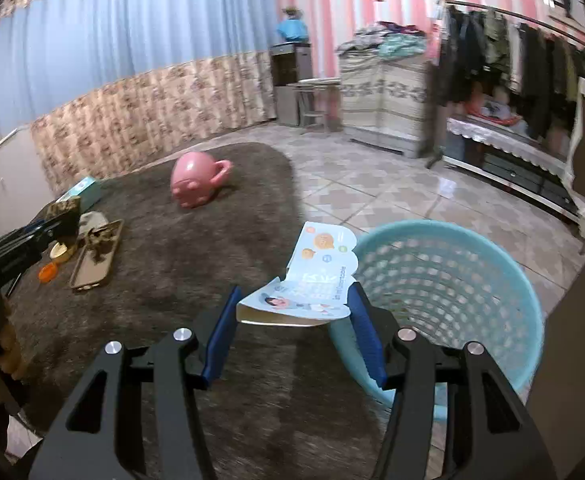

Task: Collect trash
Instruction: 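Grasp the white printed leaflet with the right gripper while the left gripper grasps the crumpled brown cloth, then carry the leaflet and brown cloth to the blue basket and open both grippers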

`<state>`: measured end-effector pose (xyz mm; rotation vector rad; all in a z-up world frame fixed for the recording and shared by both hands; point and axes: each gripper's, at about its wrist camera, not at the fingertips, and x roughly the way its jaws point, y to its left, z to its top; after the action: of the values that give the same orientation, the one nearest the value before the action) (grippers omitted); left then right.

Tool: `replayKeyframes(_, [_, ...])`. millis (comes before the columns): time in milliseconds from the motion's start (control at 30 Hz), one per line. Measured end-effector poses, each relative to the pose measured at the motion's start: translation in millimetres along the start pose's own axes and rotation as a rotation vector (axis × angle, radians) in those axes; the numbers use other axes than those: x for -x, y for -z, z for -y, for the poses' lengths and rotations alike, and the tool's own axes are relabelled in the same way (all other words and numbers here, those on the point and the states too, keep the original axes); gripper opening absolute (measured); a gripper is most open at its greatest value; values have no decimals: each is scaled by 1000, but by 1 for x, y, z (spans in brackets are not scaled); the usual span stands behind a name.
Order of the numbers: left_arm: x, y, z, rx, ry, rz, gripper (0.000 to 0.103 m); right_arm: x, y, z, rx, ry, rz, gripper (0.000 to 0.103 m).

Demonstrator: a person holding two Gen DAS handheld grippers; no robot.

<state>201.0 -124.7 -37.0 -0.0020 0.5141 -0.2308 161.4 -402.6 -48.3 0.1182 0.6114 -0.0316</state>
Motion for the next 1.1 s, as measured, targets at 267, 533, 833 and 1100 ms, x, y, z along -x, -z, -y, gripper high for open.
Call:
replayKeyframes(267, [-2,-1,23,-29,44,4,43,12,7,54,-126,118,14,55])
replayKeyframes(533, [-15,-6,70,-82,114,8,43,8,19,93,-234,162,7,55])
replayKeyframes(833, [-36,-12,148,-188,214,31,43,-17,15,105,-258,168,-6,55])
replayKeyframes(1100, [-61,-17,204,-245,290,37,43,-23,17,128,-274,184,-8,55])
